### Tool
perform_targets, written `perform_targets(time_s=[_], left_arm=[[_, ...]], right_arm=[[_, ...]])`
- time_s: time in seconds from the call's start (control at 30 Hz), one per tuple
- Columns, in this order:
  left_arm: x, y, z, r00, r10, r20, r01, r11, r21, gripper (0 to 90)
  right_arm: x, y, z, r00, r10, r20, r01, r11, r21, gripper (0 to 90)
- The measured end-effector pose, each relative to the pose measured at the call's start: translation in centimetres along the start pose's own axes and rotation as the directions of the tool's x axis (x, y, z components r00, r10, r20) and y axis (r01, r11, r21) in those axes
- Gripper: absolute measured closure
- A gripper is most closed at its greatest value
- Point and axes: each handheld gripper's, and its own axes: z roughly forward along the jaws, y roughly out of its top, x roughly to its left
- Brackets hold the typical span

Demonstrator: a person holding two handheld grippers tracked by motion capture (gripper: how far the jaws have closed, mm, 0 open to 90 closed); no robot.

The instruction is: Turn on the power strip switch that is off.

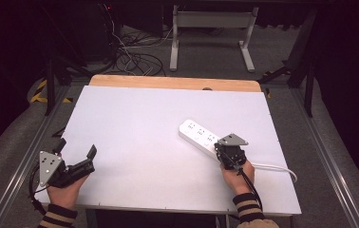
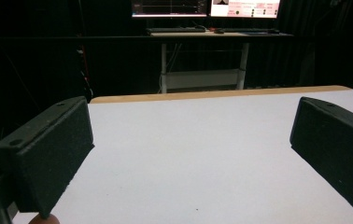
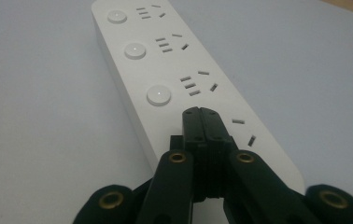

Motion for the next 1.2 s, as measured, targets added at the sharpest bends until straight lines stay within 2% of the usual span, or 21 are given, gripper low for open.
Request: perform_targets(time_s=[0.1,0.2,0.27,0.43,0.53,0.63,0.67,0.77,0.87,0.97,1.0,1.03,1.07,1.1,1.17,1.2], left_arm=[[0.0,0.1,-0.1,1.0,-0.003,0.002,0.003,1.0,-0.001,0.0],[0.0,0.1,-0.1,1.0,0.001,0.003,-0.001,1.0,-0.005,0.0],[0.0,0.0,0.0,1.0,-0.004,0.005,0.004,1.0,-0.002,0.1],[0.0,0.1,0.0,1.0,-0.003,0.002,0.003,1.0,-0.003,0.0],[0.0,0.0,0.0,1.0,-0.007,0.004,0.007,1.0,-0.003,0.1],[0.1,0.0,0.0,1.0,-0.008,0.001,0.008,0.9999,-0.007,0.1],[0.1,0.0,0.0,0.9999,-0.01,0.001,0.01,0.9999,-0.006,0.0],[0.2,0.0,0.0,0.9999,-0.015,0.006,0.016,0.9999,-0.007,0.0],[0.1,0.0,0.0,0.9998,-0.017,0.011,0.017,0.9998,-0.008,0.0],[0.1,0.0,0.0,0.9999,-0.014,0.009,0.014,0.9999,-0.006,0.1],[0.1,0.0,0.0,0.9998,-0.016,0.011,0.016,0.9998,-0.008,0.1],[0.2,0.0,0.0,0.9999,-0.014,0.008,0.014,0.9999,-0.007,0.0],[0.1,0.0,0.0,0.9997,-0.021,0.012,0.021,0.9997,-0.01,0.0],[0.1,0.0,0.0,0.9997,-0.021,0.012,0.021,0.9997,-0.01,0.1],[0.2,0.1,-0.1,0.9998,-0.017,0.012,0.018,0.9998,-0.011,0.1],[0.1,0.1,-0.1,0.9997,-0.021,0.008,0.021,0.9996,-0.016,0.1]], right_arm=[[0.0,0.0,0.0,0.9999,-0.009,0.006,0.009,1.0,-0.002,90.0],[0.0,0.2,-0.6,0.9989,-0.019,0.043,0.022,0.997,-0.071,90.0],[-0.2,0.4,-1.0,0.9993,-0.004,0.038,0.008,0.995,-0.099,90.0],[-0.5,0.4,-1.4,0.9991,-0.004,0.043,0.009,0.993,-0.114,90.0],[-0.7,0.5,-1.8,0.9991,0.003,0.041,0.003,0.99,-0.143,90.0],[-1.2,0.6,-2.5,0.9985,0.022,0.05,-0.012,0.98,-0.197,90.0],[-1.4,0.6,-2.9,0.9984,0.029,0.048,-0.018,0.975,-0.22,90.0],[-1.9,0.6,-4.0,0.9982,0.052,0.029,-0.04,0.952,-0.303,90.0],[-2.4,0.6,-5.1,0.9964,0.084,0.017,-0.071,0.922,-0.382,90.0],[-2.7,0.5,-6.2,0.9964,0.083,0.014,-0.069,0.898,-0.435,90.0],[-2.7,0.5,-6.2,0.9964,0.083,0.014,-0.069,0.898,-0.435,90.0],[-2.8,0.3,-6.6,0.9967,0.08,0.016,-0.064,0.89,-0.451,90.0],[-3.1,0.1,-7.4,0.9965,0.08,0.022,-0.06,0.877,-0.477,90.0],[-3.1,0.1,-7.4,0.9965,0.08,0.022,-0.06,0.877,-0.477,90.0],[-3.5,-0.4,-8.1,0.9959,0.085,0.031,-0.058,0.862,-0.503,90.0],[-3.9,-0.9,-8.7,0.9945,0.097,0.04,-0.061,0.849,-0.525,90.0]])
